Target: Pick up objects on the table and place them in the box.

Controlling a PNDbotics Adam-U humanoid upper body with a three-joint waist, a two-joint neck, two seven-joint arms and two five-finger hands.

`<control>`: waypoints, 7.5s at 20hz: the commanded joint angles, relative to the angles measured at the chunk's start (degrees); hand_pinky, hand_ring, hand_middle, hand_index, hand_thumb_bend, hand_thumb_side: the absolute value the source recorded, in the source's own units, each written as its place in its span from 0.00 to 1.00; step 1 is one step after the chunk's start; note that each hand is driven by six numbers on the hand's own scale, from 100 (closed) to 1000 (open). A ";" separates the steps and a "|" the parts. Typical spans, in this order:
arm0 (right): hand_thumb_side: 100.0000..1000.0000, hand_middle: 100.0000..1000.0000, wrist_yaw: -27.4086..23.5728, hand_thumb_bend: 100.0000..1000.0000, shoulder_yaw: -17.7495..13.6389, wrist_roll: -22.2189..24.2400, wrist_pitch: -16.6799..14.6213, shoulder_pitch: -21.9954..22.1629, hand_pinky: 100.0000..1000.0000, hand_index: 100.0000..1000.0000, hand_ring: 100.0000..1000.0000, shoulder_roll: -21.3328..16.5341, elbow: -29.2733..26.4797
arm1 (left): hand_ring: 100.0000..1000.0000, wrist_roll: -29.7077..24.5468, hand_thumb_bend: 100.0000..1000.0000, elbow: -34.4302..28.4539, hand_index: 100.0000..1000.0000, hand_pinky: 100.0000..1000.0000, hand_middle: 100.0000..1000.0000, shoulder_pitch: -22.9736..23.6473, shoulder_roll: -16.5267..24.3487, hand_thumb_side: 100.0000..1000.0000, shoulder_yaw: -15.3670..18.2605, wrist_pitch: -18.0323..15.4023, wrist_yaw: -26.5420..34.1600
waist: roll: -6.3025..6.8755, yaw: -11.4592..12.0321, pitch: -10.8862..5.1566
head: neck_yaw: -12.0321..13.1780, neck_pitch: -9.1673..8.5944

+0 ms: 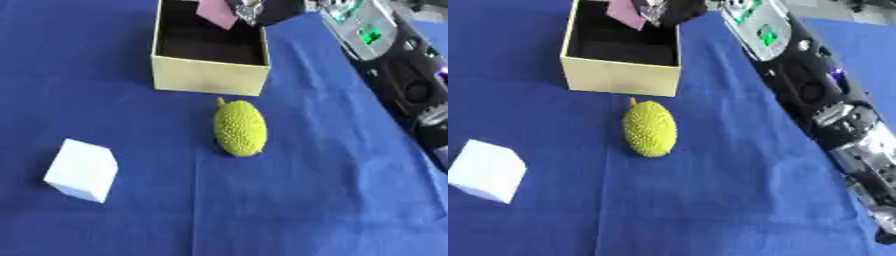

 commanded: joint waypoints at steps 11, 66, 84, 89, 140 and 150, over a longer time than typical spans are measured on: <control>0.34 0.77 7.85 0.00 -0.31 5.04 -7.84 -0.13 1.00 0.99 0.96 -0.51 0.63 | 0.70 -0.50 0.00 -1.08 0.76 0.83 0.60 -0.42 0.16 0.54 0.26 0.31 0.39 | 0.40 0.00 -1.27 | 0.51 -0.40; 0.36 0.66 -16.75 0.00 -4.44 5.09 -0.88 2.79 1.00 0.92 0.92 -4.65 -18.36 | 0.70 0.04 0.00 -1.08 0.76 0.82 0.59 1.80 2.88 0.54 0.16 1.66 -0.21 | 2.82 -5.55 -6.00 | 6.36 2.77; 0.44 0.59 -29.96 0.00 -15.84 -13.40 -5.00 32.33 0.97 0.87 0.87 -18.70 -43.94 | 0.73 4.96 0.00 -1.08 0.79 0.82 0.64 2.84 13.51 0.49 -0.22 4.73 -9.24 | 4.93 -8.41 -5.76 | 9.99 6.11; 0.44 0.58 -29.28 0.00 -18.48 -17.20 -8.50 37.54 0.96 0.86 0.86 -18.46 -43.95 | 0.76 1.29 0.00 -1.08 0.82 0.83 0.68 1.98 20.85 0.42 -2.26 10.31 -15.40 | 5.37 -9.05 -5.91 | 9.81 6.46; 0.47 0.51 -22.57 0.00 -21.76 -23.05 -12.87 50.98 0.97 0.82 0.81 -11.97 -43.95 | 0.89 -48.11 0.38 6.58 0.93 0.97 0.75 -2.70 34.48 0.86 -16.71 9.18 -31.18 | 6.27 -11.16 -5.14 | 12.01 5.83; 0.48 0.50 -23.19 0.00 -21.66 -21.92 -11.50 51.38 0.98 0.81 0.80 -10.64 -43.95 | 0.90 -54.38 0.36 9.36 0.93 0.98 0.76 -3.64 33.01 0.86 -16.28 9.45 -29.69 | 6.27 -11.45 -5.01 | 12.24 5.45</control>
